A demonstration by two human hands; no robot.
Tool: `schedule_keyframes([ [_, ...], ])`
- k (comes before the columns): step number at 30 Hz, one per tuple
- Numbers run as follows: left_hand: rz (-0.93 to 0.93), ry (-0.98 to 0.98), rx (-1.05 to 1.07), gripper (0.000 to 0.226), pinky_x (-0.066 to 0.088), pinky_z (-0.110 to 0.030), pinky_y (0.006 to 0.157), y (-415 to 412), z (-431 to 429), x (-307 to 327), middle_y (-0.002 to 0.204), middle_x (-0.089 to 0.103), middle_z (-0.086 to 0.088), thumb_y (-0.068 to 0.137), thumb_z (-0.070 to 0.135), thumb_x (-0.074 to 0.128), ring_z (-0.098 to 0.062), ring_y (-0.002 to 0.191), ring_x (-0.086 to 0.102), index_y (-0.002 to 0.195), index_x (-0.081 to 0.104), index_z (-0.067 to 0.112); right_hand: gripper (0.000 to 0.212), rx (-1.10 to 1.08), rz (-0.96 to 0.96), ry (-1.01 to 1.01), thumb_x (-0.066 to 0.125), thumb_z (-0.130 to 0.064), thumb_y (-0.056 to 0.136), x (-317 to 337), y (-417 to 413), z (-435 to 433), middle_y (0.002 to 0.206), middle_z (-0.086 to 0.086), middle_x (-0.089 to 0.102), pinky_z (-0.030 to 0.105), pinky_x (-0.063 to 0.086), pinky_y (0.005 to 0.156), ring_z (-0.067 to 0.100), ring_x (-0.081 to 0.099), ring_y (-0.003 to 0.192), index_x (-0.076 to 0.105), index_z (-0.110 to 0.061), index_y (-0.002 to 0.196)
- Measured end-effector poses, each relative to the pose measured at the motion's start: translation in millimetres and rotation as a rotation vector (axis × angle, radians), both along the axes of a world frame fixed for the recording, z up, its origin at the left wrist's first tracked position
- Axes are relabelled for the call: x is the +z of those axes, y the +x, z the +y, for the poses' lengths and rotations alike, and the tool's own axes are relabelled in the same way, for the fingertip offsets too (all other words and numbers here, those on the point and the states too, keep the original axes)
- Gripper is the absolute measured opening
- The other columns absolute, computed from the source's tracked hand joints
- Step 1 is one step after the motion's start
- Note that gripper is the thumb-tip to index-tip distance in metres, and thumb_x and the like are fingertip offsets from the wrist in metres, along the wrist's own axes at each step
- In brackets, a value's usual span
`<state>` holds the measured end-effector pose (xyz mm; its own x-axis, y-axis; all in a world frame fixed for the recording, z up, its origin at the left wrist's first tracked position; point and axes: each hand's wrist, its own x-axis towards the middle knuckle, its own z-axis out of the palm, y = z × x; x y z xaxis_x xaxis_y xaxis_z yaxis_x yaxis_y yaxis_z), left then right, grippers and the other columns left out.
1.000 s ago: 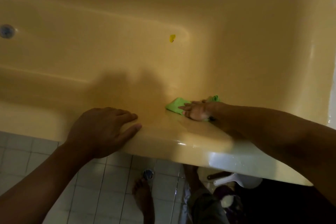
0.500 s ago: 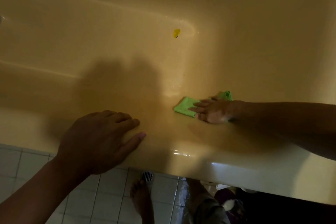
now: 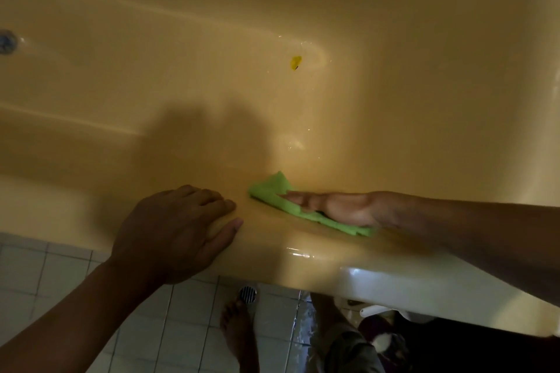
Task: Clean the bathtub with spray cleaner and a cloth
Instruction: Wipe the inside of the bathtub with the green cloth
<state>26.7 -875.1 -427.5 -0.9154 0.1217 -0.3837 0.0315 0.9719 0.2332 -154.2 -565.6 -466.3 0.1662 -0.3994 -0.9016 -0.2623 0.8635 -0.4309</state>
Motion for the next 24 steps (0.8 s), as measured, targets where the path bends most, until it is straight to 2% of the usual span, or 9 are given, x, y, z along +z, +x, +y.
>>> schedule_keyframes([
  [3,-0.009,-0.026,-0.006,0.055,0.053,-0.032,0.07,-1,2,2,0.111,0.074,0.013,0.1,0.063,0.03,-0.016,0.097,0.07,0.112,0.076,0.034,0.052,-0.046,-0.01,-0.006,0.05,-0.048,0.104,13,-1,10,0.163,-0.024,0.024,0.038,0.014,0.125,0.005,0.021,0.148,0.034,-0.048,0.154],
  [6,-0.01,-0.032,-0.007,0.056,0.051,-0.031,0.067,0,2,4,0.11,0.074,0.014,0.101,0.063,0.029,-0.015,0.096,0.069,0.112,0.076,0.035,0.048,-0.111,0.017,-0.058,0.057,-0.044,0.101,21,-1,25,0.157,-0.022,0.038,0.034,0.023,0.123,0.006,0.031,0.147,0.046,-0.049,0.148],
  [8,-0.012,-0.031,-0.007,0.057,0.052,-0.031,0.067,0,2,4,0.11,0.073,0.014,0.101,0.064,0.027,-0.015,0.097,0.069,0.113,0.075,0.035,0.043,0.001,0.153,-0.098,0.053,-0.051,0.101,21,-2,39,0.142,-0.024,0.046,0.034,0.029,0.119,0.007,0.038,0.139,0.051,-0.044,0.143],
  [10,-0.002,-0.027,-0.007,0.056,0.052,-0.031,0.067,-1,3,4,0.11,0.074,0.013,0.101,0.063,0.028,-0.016,0.097,0.069,0.112,0.075,0.035,0.042,0.248,0.386,-0.141,0.037,-0.062,0.101,24,-3,51,0.128,-0.022,0.044,0.037,0.031,0.113,0.011,0.038,0.129,0.049,-0.041,0.136],
  [11,0.002,-0.024,-0.004,0.055,0.052,-0.031,0.066,-1,3,4,0.109,0.074,0.013,0.1,0.063,0.03,-0.016,0.097,0.069,0.111,0.076,0.035,0.049,0.37,0.48,-0.148,0.026,-0.066,0.1,24,-3,54,0.131,-0.02,0.044,0.039,0.029,0.113,0.013,0.035,0.132,0.047,-0.039,0.135],
  [13,0.013,-0.015,0.007,0.054,0.052,-0.031,0.066,0,4,3,0.108,0.074,0.012,0.1,0.062,0.032,-0.017,0.096,0.069,0.11,0.076,0.034,0.065,0.479,0.556,-0.136,0.007,-0.066,0.096,15,-2,52,0.154,-0.013,0.036,0.041,0.019,0.12,0.017,0.021,0.149,0.038,-0.037,0.144],
  [15,0.017,-0.006,0.015,0.054,0.052,-0.031,0.066,1,3,2,0.108,0.074,0.012,0.1,0.062,0.032,-0.017,0.096,0.069,0.11,0.076,0.034,0.065,0.475,0.505,-0.086,0.006,-0.062,0.101,-3,-3,45,0.169,-0.009,0.013,0.042,0.008,0.126,0.016,0.002,0.157,0.019,-0.037,0.159],
  [18,0.014,-0.003,0.018,0.055,0.052,-0.031,0.066,1,2,2,0.108,0.074,0.013,0.101,0.063,0.031,-0.016,0.096,0.069,0.111,0.076,0.034,0.064,0.431,0.421,-0.003,0.009,-0.062,0.104,-48,-7,27,0.171,-0.006,-0.001,0.042,0.004,0.127,0.018,-0.004,0.158,-0.004,-0.039,0.162],
  [24,0.02,0.017,0.019,0.054,0.055,-0.033,0.069,2,1,0,0.11,0.074,0.011,0.102,0.063,0.032,-0.017,0.098,0.069,0.112,0.076,0.033,0.062,0.341,0.395,0.046,0.01,-0.061,0.105,-135,2,-28,0.171,-0.001,-0.006,0.045,0.002,0.127,0.025,-0.008,0.157,0.0,-0.039,0.162],
])
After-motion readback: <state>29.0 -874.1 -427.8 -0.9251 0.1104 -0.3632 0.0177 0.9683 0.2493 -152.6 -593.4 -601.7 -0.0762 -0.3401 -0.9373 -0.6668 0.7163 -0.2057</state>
